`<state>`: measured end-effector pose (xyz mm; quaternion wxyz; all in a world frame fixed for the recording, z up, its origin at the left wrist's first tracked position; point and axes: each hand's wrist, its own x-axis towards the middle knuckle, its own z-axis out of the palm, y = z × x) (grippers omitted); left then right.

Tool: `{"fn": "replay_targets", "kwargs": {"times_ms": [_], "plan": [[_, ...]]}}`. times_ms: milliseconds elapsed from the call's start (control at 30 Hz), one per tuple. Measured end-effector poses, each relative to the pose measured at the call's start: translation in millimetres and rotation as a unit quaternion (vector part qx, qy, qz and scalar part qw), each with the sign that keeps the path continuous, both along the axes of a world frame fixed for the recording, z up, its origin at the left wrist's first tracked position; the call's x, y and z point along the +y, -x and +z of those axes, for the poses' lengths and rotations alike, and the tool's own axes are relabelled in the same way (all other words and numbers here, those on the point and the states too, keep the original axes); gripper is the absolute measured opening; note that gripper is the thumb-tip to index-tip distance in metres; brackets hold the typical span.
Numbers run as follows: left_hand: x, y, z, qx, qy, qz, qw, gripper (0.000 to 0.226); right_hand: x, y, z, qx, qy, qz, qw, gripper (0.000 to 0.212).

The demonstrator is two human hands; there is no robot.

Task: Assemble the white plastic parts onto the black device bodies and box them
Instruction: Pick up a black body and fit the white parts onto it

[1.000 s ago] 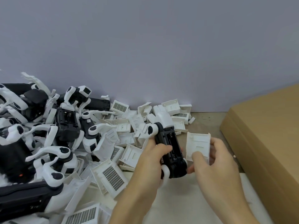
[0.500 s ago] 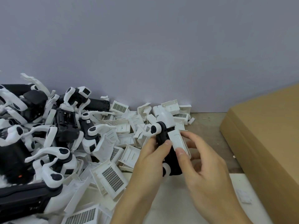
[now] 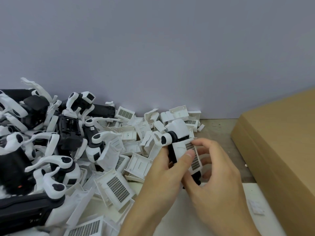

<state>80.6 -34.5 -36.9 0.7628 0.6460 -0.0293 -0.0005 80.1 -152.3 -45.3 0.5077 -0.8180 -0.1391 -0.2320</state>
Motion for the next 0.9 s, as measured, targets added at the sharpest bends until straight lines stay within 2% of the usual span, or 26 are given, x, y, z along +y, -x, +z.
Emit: {"fn": "replay_targets", "kwargs": {"times_ms": [100, 200, 300, 400, 500, 533, 633, 667, 800, 900], "plan": [[-0.9, 2.1, 5.9, -0.003, 0.029, 0.017, 0.999, 0.019, 0.5, 2.2, 2.1, -0.022, 0.019, 0.006, 1.0, 0.038], [-1.8, 4.0, 10.9, 0.0, 0.065, 0.038, 0.997, 0.023, 1.1, 2.8, 3.6, -0.03, 0.054, 0.023, 0.998, 0.045], [-1.3, 3.1, 9.5, 0.005, 0.074, 0.065, 0.995, 0.027, 0.9, 2.7, 4.0, -0.041, 0.05, 0.034, 0.997, 0.044], [1.8, 0.9, 6.0, 0.015, 0.051, 0.073, 0.996, 0.014, 0.5, 3.0, 5.5, -0.002, -0.057, 0.065, 0.996, 0.03], [2.2, 0.1, 5.2, 0.007, 0.038, 0.068, 0.997, 0.026, -3.5, -1.2, 5.5, 0.095, -0.175, 0.068, 0.978, 0.011], [2.3, -0.1, 5.2, -0.007, 0.026, 0.066, 0.997, 0.03, -5.3, -2.9, 5.0, 0.121, -0.192, 0.063, 0.972, 0.012], [0.9, 0.4, 5.6, -0.029, 0.007, 0.044, 0.999, 0.033, -7.7, -4.7, 6.3, 0.167, -0.212, 0.073, 0.96, 0.041], [0.7, 0.3, 5.5, -0.032, 0.007, 0.04, 0.999, 0.032, -7.6, -4.6, 7.5, 0.173, -0.22, 0.079, 0.957, 0.044], [0.8, 0.2, 6.6, -0.045, -0.011, 0.052, 0.998, 0.023, -7.3, -5.5, 10.7, 0.213, -0.304, 0.109, 0.922, 0.035], [-0.5, 0.1, 7.8, -0.044, -0.014, 0.056, 0.997, 0.026, -6.4, -6.8, 9.6, 0.213, -0.306, 0.088, 0.923, 0.039]]}}
